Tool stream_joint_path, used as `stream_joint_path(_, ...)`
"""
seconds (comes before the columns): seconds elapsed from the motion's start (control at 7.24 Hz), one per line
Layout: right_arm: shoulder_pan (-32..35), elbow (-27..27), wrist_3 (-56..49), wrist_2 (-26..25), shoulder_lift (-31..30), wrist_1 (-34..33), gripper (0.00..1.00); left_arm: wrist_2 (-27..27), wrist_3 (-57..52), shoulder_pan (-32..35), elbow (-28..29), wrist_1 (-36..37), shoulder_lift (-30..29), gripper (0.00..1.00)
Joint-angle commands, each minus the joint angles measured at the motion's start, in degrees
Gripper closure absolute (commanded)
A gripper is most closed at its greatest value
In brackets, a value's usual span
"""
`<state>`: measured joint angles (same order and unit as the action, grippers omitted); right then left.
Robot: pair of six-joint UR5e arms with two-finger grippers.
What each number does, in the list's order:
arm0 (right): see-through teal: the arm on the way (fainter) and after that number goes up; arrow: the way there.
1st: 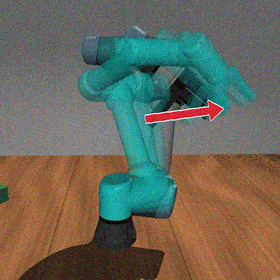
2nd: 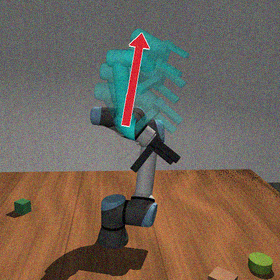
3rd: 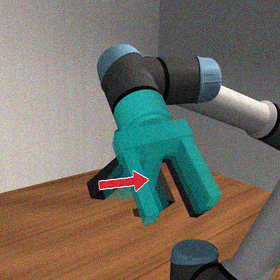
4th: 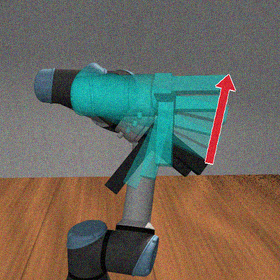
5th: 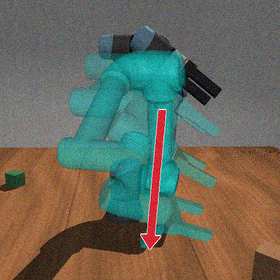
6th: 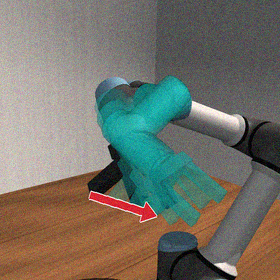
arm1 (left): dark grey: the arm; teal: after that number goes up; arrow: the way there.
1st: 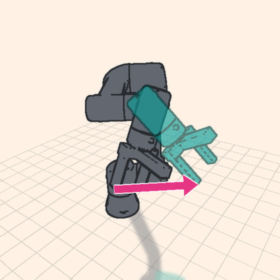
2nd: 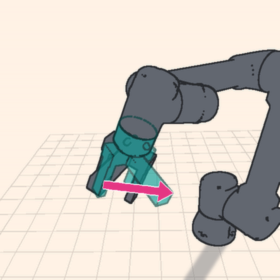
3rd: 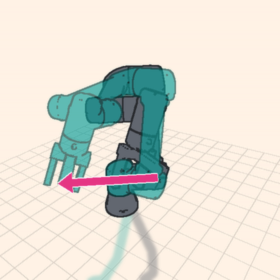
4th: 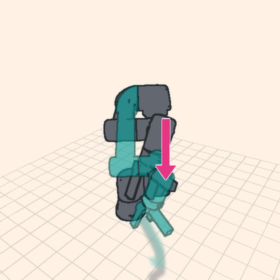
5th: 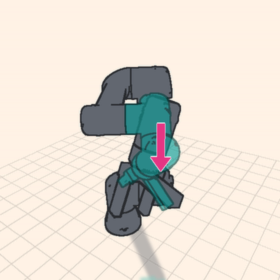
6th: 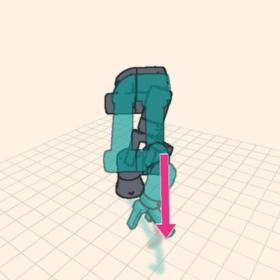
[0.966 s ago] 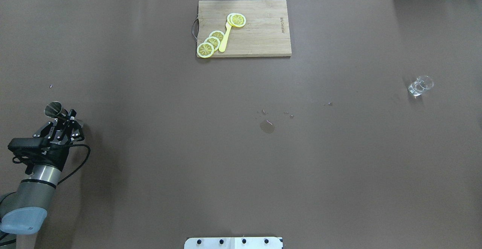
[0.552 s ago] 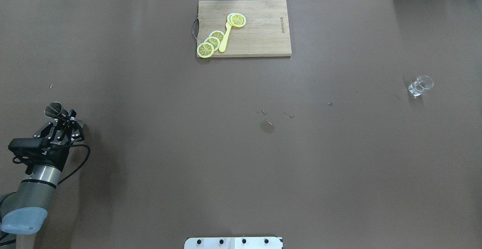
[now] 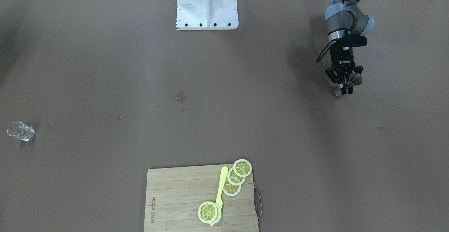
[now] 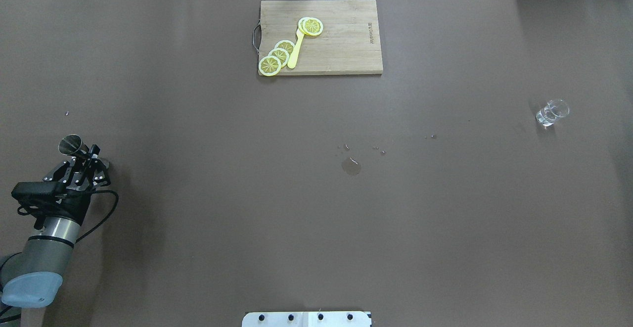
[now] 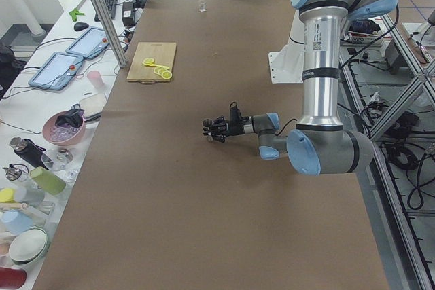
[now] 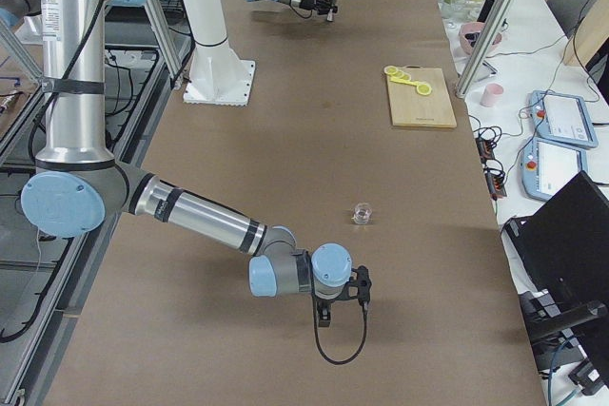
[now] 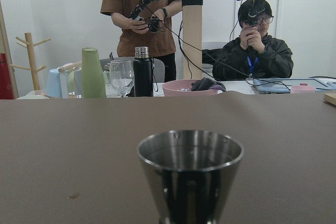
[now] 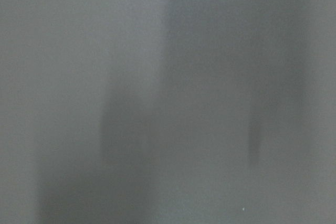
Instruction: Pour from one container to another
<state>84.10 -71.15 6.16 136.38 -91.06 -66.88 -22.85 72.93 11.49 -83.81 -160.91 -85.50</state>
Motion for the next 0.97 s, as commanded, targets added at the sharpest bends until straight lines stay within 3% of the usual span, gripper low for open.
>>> stream_joint_path(0.0, 1.5, -2.8, -0.4, -0.6, 4.7, -13.0, 0.00, 0.0, -0.1, -0.1, 0.1, 0.2, -0.1, 0.53)
stream_joint_path(0.14, 3.1, -9.3, -0.4, -2.3, 4.5, -16.9, 0.00, 0.0, -0.2, -0.1, 0.1, 0.2, -0.1, 0.45)
stream_joint_path(0.41, 2.3, -22.3, -0.2, -5.7, -3.8, -20.8, 0.00, 0.0, -0.4, -0.1, 0.1, 0.3, 0.0, 0.31)
stream_joint_path(0.55, 2.1, -25.3, -0.1, -5.7, -4.7, -23.6, 0.00, 0.0, -0.5, -0.1, 0.1, 0.3, -0.1, 0.10)
stream_joint_path(0.69, 1.9, -27.1, 0.0, -6.0, -4.7, -26.7, 0.00, 0.0, -0.7, -0.1, 0.1, 0.3, 0.0, 0.03)
stream_joint_path(0.83, 1.8, -26.9, 0.6, -6.2, -4.8, -26.8, 0.00, 0.0, -0.8, -0.1, -0.2, 0.3, 0.0, 0.03)
